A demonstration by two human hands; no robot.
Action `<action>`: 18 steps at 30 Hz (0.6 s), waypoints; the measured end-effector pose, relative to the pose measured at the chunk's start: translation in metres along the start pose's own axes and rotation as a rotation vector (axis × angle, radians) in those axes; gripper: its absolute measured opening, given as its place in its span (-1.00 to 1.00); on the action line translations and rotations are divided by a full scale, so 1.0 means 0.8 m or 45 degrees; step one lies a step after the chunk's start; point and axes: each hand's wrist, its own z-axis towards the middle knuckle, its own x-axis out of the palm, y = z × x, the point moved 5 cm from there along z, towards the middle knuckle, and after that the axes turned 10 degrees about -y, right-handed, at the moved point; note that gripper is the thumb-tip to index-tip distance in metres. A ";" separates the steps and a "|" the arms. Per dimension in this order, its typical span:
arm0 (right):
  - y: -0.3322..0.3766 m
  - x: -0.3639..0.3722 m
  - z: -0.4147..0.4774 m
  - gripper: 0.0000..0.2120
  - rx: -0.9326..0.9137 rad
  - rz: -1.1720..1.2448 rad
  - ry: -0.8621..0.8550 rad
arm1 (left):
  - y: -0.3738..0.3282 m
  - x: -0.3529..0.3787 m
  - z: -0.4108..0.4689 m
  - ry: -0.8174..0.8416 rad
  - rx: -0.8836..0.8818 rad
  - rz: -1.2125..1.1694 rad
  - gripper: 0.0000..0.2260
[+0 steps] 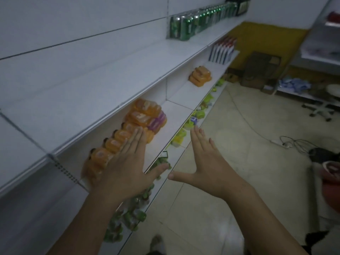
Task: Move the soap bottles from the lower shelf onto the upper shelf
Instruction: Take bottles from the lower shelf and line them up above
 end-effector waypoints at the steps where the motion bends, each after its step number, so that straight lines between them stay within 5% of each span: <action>1: -0.012 0.000 0.012 0.31 0.026 -0.018 -0.001 | 0.001 0.011 0.019 0.021 0.024 -0.023 0.04; 8: -0.061 0.006 0.101 0.27 0.125 -0.037 0.004 | 0.017 0.068 0.145 0.138 0.114 -0.070 0.03; 18: -0.108 0.083 0.235 0.26 0.132 0.043 0.105 | 0.066 0.135 0.243 0.242 -0.149 -0.172 -0.02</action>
